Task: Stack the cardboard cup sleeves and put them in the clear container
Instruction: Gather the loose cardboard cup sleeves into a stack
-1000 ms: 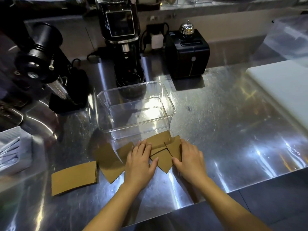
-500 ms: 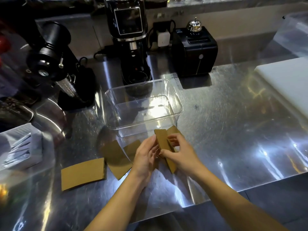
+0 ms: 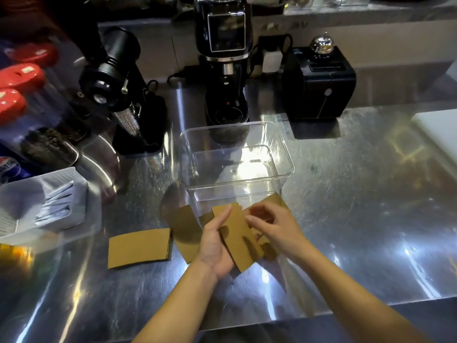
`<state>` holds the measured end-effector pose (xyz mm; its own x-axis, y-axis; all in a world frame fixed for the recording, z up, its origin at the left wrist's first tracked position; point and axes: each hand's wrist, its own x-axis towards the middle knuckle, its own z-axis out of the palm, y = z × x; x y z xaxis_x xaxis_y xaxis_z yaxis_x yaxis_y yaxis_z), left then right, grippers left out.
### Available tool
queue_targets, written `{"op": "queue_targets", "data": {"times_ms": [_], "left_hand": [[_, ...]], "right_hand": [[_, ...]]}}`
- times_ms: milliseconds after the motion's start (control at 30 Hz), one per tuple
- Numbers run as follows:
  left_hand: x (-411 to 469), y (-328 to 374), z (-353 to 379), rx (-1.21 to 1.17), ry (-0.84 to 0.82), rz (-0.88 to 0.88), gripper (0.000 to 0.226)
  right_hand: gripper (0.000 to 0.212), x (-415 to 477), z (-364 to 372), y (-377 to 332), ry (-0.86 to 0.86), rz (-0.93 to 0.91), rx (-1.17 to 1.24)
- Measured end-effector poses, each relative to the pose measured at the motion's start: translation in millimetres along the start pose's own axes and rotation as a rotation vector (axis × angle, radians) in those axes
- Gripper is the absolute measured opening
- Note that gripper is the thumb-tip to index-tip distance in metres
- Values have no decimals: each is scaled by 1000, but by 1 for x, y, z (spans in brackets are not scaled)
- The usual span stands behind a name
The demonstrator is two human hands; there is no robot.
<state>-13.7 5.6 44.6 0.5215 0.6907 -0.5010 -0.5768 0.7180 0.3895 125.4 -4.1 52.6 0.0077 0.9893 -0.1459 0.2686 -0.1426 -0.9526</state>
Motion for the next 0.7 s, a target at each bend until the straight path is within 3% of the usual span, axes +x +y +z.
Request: {"op": "queue_targets", "data": {"times_ms": [67, 133, 233, 400, 600, 700], "left_hand": [[-2, 6, -1, -24, 12, 34, 42], [-4, 10, -3, -39, 40, 57, 55], [-5, 11, -6, -43, 77, 74, 57], [-8, 4, -12, -125, 111, 80, 49], [-11, 0, -19, -160, 147, 95, 51], [-11, -3, -22, -158, 179, 108, 54]], "right_hand": [[10, 10, -11, 3, 46, -13, -34], [17, 19, -23, 10, 35, -44, -229], [44, 32, -38, 20, -139, -86, -558], [77, 50, -50, 35, -435, -77, -913], [83, 59, -56, 40, -376, -61, -1076], [74, 55, -55, 41, -326, 23, -1008]]}}
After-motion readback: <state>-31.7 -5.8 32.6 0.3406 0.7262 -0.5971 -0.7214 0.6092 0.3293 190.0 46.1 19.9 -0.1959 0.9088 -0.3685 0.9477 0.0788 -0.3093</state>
